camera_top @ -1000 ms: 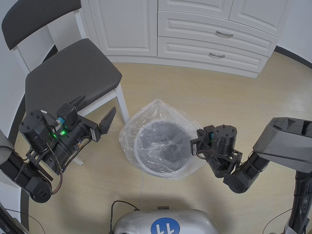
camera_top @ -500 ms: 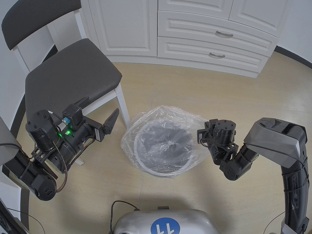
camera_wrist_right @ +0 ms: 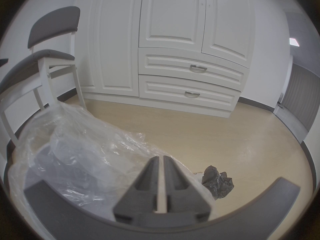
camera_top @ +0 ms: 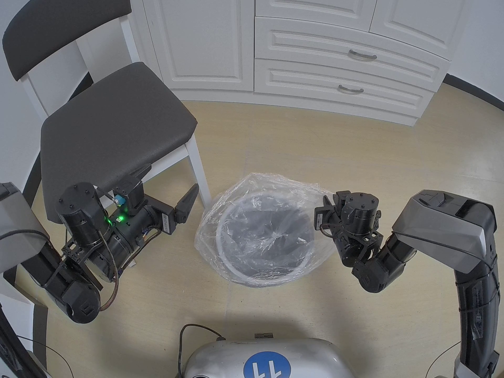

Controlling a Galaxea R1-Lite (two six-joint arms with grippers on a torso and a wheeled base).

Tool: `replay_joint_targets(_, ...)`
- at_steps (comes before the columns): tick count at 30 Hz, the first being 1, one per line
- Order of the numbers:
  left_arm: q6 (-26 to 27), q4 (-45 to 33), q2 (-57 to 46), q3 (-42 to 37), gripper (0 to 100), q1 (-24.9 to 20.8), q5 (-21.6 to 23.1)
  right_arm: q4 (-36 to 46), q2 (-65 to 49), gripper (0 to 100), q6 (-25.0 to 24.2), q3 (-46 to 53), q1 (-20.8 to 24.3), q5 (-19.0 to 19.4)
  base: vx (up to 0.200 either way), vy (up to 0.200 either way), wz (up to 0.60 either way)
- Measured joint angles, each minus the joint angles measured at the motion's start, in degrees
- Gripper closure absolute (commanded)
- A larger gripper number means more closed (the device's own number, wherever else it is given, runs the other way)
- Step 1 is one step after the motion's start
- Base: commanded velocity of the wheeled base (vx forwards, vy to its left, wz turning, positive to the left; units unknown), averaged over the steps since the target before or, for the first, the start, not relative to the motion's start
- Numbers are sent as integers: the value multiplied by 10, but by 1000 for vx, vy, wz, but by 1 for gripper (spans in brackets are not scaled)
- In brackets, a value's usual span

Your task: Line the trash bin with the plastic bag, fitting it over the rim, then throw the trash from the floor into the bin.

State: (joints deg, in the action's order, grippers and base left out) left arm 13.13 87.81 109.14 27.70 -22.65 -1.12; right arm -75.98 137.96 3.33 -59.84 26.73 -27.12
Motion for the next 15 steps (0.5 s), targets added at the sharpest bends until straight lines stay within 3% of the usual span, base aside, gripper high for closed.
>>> replay_joint_targets(8, -3, 0, 47, -2, 0, -7, 3, 13, -99, 0, -5, 107, 46, 18, 0, 0, 0)
replay_joint_targets(15, -24, 0, 105, 7, 0, -14, 5, 88, -163, 0, -9, 153, 54, 49, 0, 0, 0)
